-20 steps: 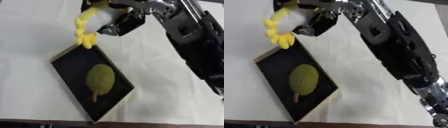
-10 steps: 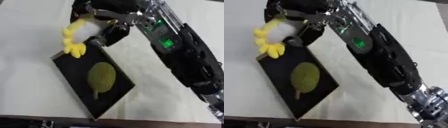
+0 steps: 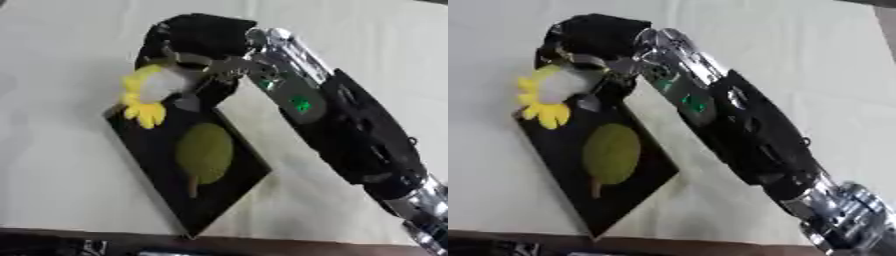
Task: Pick up objects on the table and place them in the box.
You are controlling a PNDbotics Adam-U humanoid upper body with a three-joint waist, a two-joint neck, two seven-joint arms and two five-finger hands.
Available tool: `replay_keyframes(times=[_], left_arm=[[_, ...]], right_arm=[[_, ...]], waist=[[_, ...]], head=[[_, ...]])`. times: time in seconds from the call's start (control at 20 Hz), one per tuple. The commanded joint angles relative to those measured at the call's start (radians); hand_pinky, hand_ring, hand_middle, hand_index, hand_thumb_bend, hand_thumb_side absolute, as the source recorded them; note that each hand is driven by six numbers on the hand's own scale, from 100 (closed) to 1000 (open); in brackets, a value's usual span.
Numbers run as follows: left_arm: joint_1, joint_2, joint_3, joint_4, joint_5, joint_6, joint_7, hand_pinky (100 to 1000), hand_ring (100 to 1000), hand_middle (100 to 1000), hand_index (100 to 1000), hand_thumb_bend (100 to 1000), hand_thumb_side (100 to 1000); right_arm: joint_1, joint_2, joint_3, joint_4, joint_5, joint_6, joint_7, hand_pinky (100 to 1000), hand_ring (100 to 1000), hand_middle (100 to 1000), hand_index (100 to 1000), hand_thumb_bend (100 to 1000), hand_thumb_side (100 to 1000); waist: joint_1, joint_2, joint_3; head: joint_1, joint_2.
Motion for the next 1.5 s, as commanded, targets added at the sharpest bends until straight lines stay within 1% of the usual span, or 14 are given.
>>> replay_keyframes(times=[0.05,0.2,0.25,0.35,0.6,0.65,0.7,0.75,0.8,0.85,1.1,1.15,1.2,1.5], left_arm=[[-0.011,0.021,0.000,-0.019,0.005,0.002,-0.004,786,692,579,785,100,556],[-0.008,0.018,-0.001,-0.019,0.008,0.005,-0.008,786,692,579,785,100,558],[-0.008,0.018,-0.001,-0.019,0.008,0.006,-0.009,787,692,578,785,100,559],[-0.006,0.017,0.000,-0.019,0.009,0.008,-0.011,787,691,577,785,100,562],[-0.002,0.014,0.000,-0.019,0.013,0.016,-0.017,786,690,576,785,100,566],[-0.002,0.014,0.000,-0.019,0.013,0.017,-0.018,786,690,576,785,100,566],[-0.002,0.013,0.000,-0.019,0.014,0.017,-0.019,786,690,575,785,100,566],[-0.002,0.013,-0.001,-0.019,0.014,0.018,-0.020,786,690,575,785,100,566],[-0.001,0.012,-0.001,-0.019,0.015,0.018,-0.021,786,690,575,785,100,567],[-0.001,0.011,-0.001,-0.019,0.015,0.019,-0.022,786,690,575,785,100,568],[0.003,0.006,-0.003,-0.019,0.020,0.023,-0.029,787,690,574,785,100,575],[0.004,0.005,-0.003,-0.019,0.021,0.024,-0.030,787,690,574,785,100,576],[0.005,0.004,-0.002,-0.019,0.022,0.025,-0.031,787,689,574,785,100,576],[0.009,-0.001,-0.002,-0.019,0.026,0.022,-0.032,781,686,572,783,100,569]], right_arm=[[-0.011,0.000,0.000,0.008,0.023,-0.045,0.025,855,897,661,874,179,166],[-0.008,0.000,0.001,0.012,0.025,-0.085,0.063,890,946,756,919,204,137],[-0.008,0.000,0.000,0.012,0.028,-0.098,0.076,908,961,782,934,231,118],[-0.007,-0.002,-0.002,0.005,0.034,-0.128,0.107,933,973,805,964,235,100],[-0.011,-0.012,-0.022,-0.042,0.017,-0.197,0.155,957,985,821,978,167,100],[-0.011,-0.014,-0.026,-0.051,0.011,-0.202,0.161,957,985,821,978,167,100],[-0.014,-0.016,-0.029,-0.061,0.006,-0.206,0.167,974,999,842,984,165,139],[-0.016,-0.018,-0.031,-0.071,0.002,-0.211,0.174,978,1000,847,987,167,141],[-0.018,-0.020,-0.033,-0.079,-0.004,-0.217,0.182,985,1000,855,995,195,104],[-0.021,-0.023,-0.035,-0.085,-0.013,-0.223,0.191,987,1000,856,999,206,100],[-0.030,-0.029,-0.055,-0.112,-0.075,-0.222,0.226,980,998,837,1000,170,100],[-0.032,-0.031,-0.060,-0.123,-0.091,-0.216,0.230,978,996,834,1000,100,100],[-0.035,-0.032,-0.064,-0.135,-0.106,-0.211,0.233,977,995,831,1000,163,100],[-0.045,-0.060,-0.085,-0.227,-0.189,-0.190,0.291,973,989,840,999,195,100]], waist=[[0.010,-0.019,0.000],[0.009,-0.019,0.000],[0.009,-0.019,-0.001],[0.009,-0.019,-0.001],[0.008,-0.020,-0.003],[0.008,-0.020,-0.003],[0.008,-0.020,-0.003],[0.009,-0.020,-0.003],[0.009,-0.021,-0.003],[0.009,-0.021,-0.003],[0.009,-0.023,-0.004],[0.009,-0.023,-0.004],[0.009,-0.024,-0.003],[0.010,-0.031,-0.008]], head=[[-0.004,-0.007],[-0.004,-0.007],[-0.004,-0.007],[-0.003,-0.007],[-0.002,-0.007],[-0.002,-0.007],[-0.002,-0.007],[-0.003,-0.007],[-0.004,-0.007],[-0.005,-0.007],[-0.007,-0.009],[-0.007,-0.009],[-0.008,-0.009],[-0.007,-0.008]])
